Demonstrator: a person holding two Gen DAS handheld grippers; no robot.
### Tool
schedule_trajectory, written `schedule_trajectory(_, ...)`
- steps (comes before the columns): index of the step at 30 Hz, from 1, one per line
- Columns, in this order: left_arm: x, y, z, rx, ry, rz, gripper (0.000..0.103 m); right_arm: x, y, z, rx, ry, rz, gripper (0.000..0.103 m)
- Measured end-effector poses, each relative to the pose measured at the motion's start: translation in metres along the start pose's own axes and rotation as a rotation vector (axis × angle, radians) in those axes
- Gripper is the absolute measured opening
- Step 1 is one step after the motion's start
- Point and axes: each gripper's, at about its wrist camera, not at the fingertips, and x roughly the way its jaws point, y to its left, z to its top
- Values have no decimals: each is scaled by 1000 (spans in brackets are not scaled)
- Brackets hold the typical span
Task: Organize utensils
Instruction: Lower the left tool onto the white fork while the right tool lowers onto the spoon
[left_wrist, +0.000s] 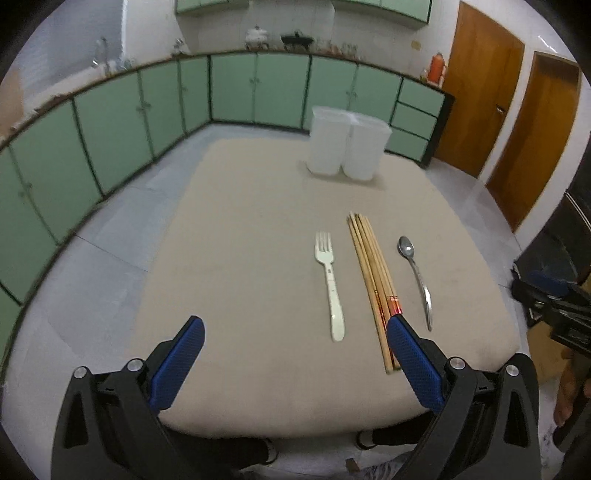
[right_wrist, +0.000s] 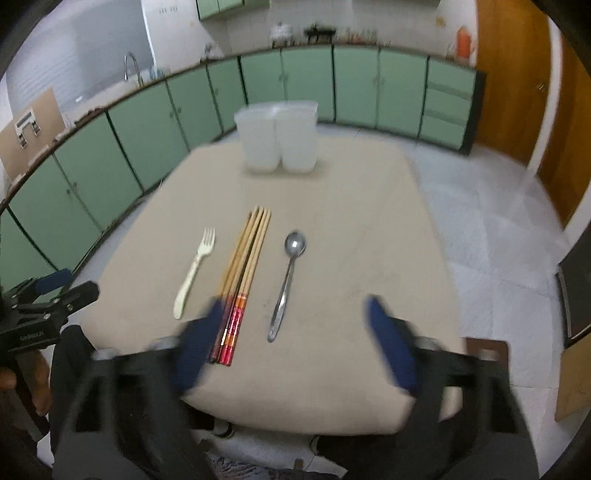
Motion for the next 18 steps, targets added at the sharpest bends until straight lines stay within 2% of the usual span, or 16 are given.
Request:
schedule_trajectory(4,52,-3,14,-15,61,-27,95,50,-10,8,40,102,48,58)
schedule_trajectory(7,90,-7,23,-12,115,-41,87,83,-16,15,70,157,80,56)
schedule_trajectory(11,117,-11,29,2,174,-58,75,108,-17,28,65,194,93,53)
schedule_trajectory(15,139,-15,37,29,225,-69,74,129,-15,38,56,227,99,53)
schedule_trajectory(18,155,-22,42,58,253,-48,74,142,-17,42,33,248,95,53)
